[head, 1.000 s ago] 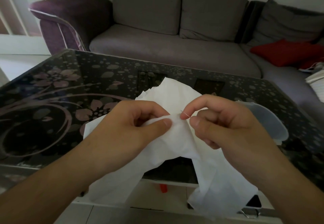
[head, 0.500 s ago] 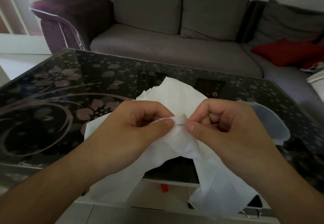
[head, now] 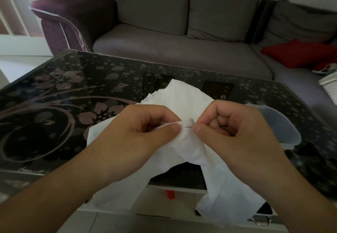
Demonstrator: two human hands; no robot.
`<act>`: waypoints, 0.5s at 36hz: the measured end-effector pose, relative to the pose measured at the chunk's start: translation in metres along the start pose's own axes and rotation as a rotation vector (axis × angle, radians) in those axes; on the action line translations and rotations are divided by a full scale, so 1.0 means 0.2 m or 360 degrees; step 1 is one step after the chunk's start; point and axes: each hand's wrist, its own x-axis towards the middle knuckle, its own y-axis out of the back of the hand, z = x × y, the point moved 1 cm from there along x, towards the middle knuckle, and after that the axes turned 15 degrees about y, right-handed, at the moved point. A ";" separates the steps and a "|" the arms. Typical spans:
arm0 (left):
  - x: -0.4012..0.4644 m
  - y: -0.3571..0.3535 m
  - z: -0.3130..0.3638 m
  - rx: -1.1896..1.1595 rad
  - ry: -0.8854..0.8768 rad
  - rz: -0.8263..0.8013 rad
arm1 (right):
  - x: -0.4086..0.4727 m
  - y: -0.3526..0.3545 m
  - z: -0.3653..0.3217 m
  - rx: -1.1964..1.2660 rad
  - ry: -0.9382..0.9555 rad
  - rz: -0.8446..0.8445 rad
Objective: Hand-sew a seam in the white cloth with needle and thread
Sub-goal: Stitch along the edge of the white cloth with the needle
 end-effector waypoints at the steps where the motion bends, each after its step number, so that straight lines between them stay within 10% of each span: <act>1: 0.00 0.00 0.00 0.0005 -0.0002 0.0002 | 0.00 0.00 0.00 0.0005 -0.0001 0.0003; 18: 0.00 -0.01 0.00 0.0031 -0.0041 0.0017 | -0.01 -0.01 0.05 -0.0080 0.0091 0.0064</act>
